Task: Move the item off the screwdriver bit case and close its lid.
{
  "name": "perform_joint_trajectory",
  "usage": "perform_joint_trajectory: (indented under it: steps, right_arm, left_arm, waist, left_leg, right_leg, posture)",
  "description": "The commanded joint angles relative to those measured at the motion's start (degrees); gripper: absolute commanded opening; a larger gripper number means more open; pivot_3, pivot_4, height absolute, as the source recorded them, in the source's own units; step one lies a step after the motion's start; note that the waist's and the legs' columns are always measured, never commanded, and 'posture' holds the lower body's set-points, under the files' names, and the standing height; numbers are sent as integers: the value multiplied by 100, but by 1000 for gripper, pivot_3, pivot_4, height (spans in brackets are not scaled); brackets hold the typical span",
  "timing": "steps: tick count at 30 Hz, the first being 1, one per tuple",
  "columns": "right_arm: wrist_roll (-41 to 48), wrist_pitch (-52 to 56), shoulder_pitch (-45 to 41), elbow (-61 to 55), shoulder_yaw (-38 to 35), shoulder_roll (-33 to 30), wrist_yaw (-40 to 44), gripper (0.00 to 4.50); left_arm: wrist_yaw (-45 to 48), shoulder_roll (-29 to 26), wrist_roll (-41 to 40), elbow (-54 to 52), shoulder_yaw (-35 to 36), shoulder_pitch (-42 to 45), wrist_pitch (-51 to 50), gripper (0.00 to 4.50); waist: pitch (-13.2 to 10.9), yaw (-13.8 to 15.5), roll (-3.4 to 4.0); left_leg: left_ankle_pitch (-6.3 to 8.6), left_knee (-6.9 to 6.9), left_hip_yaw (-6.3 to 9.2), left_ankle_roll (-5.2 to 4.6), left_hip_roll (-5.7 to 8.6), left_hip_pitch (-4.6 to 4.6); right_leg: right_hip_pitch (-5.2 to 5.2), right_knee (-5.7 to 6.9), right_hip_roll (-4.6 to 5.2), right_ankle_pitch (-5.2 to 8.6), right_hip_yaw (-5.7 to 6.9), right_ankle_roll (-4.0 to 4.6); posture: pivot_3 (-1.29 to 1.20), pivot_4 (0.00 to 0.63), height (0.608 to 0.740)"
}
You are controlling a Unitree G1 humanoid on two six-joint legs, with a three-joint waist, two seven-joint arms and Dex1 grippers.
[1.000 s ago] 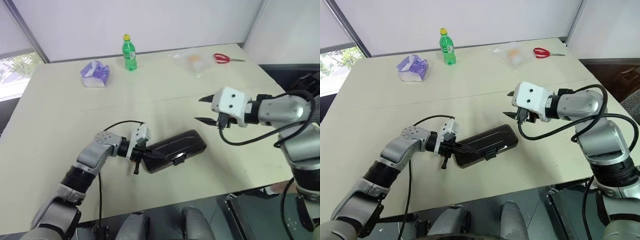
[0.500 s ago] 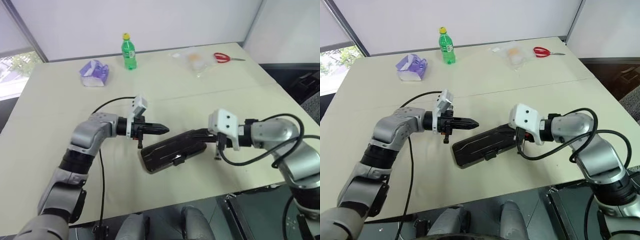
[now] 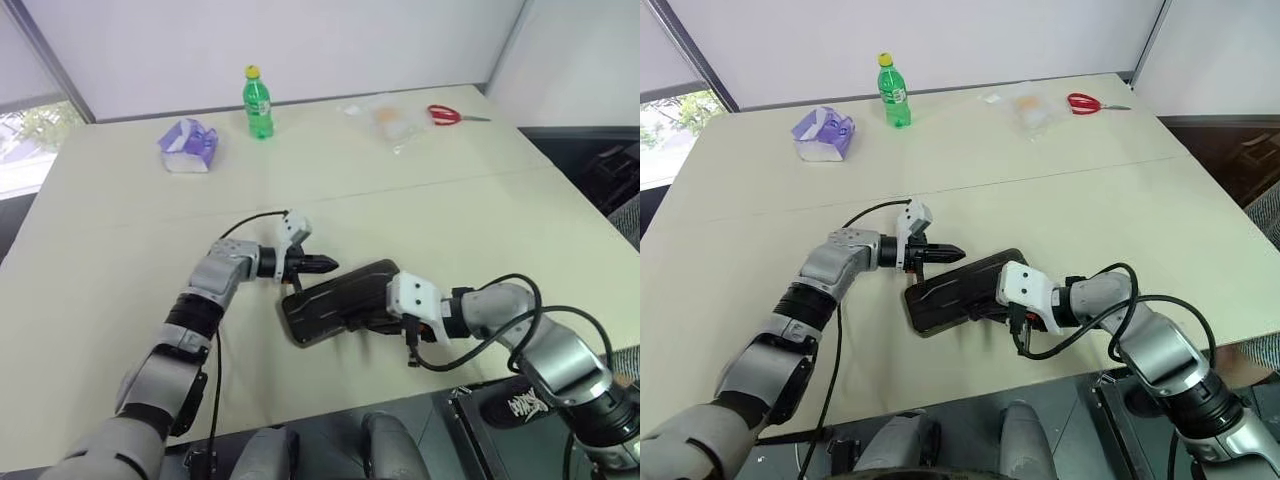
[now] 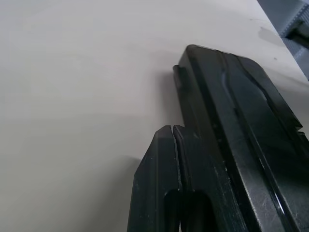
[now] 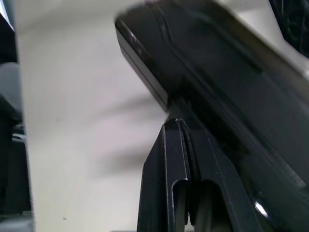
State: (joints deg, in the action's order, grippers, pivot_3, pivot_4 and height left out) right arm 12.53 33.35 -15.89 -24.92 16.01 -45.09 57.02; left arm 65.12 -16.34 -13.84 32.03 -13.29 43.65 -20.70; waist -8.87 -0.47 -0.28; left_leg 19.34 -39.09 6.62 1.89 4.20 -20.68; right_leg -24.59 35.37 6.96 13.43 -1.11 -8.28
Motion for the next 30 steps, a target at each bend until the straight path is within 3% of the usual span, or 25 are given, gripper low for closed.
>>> perform_joint_trajectory:
  steps: [1, 22, 30]
  right_arm:
    - [-203, -157, -27, 51, 40, 66, -180, 14]
    - [-863, -386, -81, 511, 144, 448, -694, 14]
    - [-457, 86, 158, -220, -94, 155, -271, 14]
  left_arm:
    - [67, 86, 100, -116, -53, 35, 112, 0]
    - [271, 268, 607, -411, -553, -795, 236, 0]
    - [234, 111, 497, -642, -251, -750, 97, 0]
  waist:
    - [-1, -6, -1]
    - [10, -9, 1]
    - [21, -5, 2]
  left_leg:
    - [0, 0, 0, 0, 0, 0]
    - [1, 3, 0, -1, -1, 26]
    - [2, 3, 1, -4, -2, 28]
  right_leg:
    - [0, 0, 0, 0, 0, -1]
    - [22, -3, 0, -1, -1, -2]
    - [25, -3, -1, -1, -1, -2]
  posture:
    - [0, 150, 740]
    - [0, 150, 740]
    - [0, 150, 740]
